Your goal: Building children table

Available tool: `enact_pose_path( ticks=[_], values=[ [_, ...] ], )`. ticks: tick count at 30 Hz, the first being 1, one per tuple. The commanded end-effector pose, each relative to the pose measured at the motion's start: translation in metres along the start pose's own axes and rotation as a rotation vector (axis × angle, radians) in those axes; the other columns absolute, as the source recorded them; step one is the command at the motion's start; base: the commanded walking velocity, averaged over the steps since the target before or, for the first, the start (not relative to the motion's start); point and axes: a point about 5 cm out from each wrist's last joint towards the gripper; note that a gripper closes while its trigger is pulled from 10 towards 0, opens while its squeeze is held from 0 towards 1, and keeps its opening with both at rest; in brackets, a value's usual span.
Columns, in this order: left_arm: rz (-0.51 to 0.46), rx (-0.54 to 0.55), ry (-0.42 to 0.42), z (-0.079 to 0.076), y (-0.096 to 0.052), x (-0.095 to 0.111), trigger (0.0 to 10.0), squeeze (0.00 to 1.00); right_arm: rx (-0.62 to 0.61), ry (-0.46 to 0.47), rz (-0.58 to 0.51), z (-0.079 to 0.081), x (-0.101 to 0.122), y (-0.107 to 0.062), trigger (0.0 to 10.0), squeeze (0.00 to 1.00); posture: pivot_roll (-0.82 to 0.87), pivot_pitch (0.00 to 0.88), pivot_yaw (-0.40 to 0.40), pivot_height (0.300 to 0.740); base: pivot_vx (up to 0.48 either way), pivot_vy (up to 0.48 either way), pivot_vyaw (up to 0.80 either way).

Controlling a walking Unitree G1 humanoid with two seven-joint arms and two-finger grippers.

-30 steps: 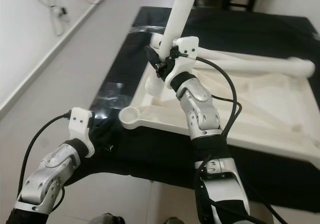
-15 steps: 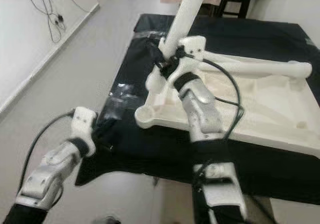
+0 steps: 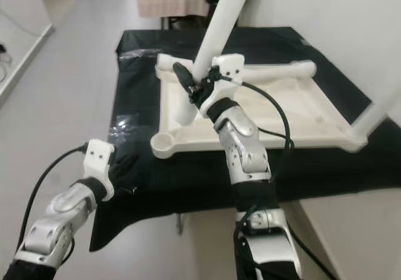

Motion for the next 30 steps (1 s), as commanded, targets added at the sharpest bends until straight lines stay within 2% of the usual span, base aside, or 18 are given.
enact_pose_path(
  ticks=[1,10,17,18,22,24,26,30],
  values=[
    [0.010,0.002,0.016,0.002,-0.002,-0.003,10.0,0.00,0.014,-0.010,-0.035,0.005,0.007,0.003,10.0,0.00,-0.05,0.070,-0.004,0.740,0.000,0.000,0.00],
    [0.001,-0.001,0.026,0.000,-0.006,-0.001,10.0,0.00,0.070,-0.019,-0.032,0.016,0.004,0.003,10.0,0.00,-0.04,0.087,-0.004,0.740,0.000,0.000,0.00],
    [-0.018,0.020,0.041,-0.002,-0.016,0.003,10.0,0.00,0.160,-0.079,-0.021,0.029,0.000,0.006,10.0,0.00,-0.02,0.134,0.002,0.740,0.000,0.000,0.00],
    [-0.026,0.042,0.051,-0.002,-0.021,0.005,10.0,0.00,0.164,-0.087,-0.014,0.027,-0.001,0.010,10.0,0.00,0.02,0.168,-0.011,0.740,0.000,0.000,0.00],
    [-0.039,0.087,0.074,-0.005,-0.033,0.010,10.0,0.00,0.168,-0.098,-0.008,0.024,0.000,0.017,10.0,0.00,0.03,0.201,-0.023,0.740,0.000,0.000,0.00],
    [-0.034,0.127,0.080,-0.005,-0.045,0.009,10.0,0.00,0.214,-0.086,-0.031,0.025,0.007,0.023,10.0,0.00,0.04,0.228,-0.032,0.740,0.000,0.000,0.00],
    [-0.023,0.184,0.109,-0.006,-0.061,0.009,10.0,0.00,0.359,-0.067,-0.073,0.036,0.017,0.026,10.0,0.00,0.05,0.272,-0.046,0.740,0.000,0.000,0.00],
    [-0.027,0.207,0.122,-0.008,-0.067,0.011,10.0,0.00,0.432,-0.068,-0.085,0.043,0.020,0.027,10.0,0.00,0.06,0.292,-0.056,0.740,0.000,0.000,0.00]
  ],
)
Point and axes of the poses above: a point about 5 cm out from each wrist's last joint towards the gripper, its own y axis pointing out of the wrist towards the gripper, its own x axis along the axis of the wrist's last joint, z = x × y, and after that the axes turned 9 degrees about -y, right-handed
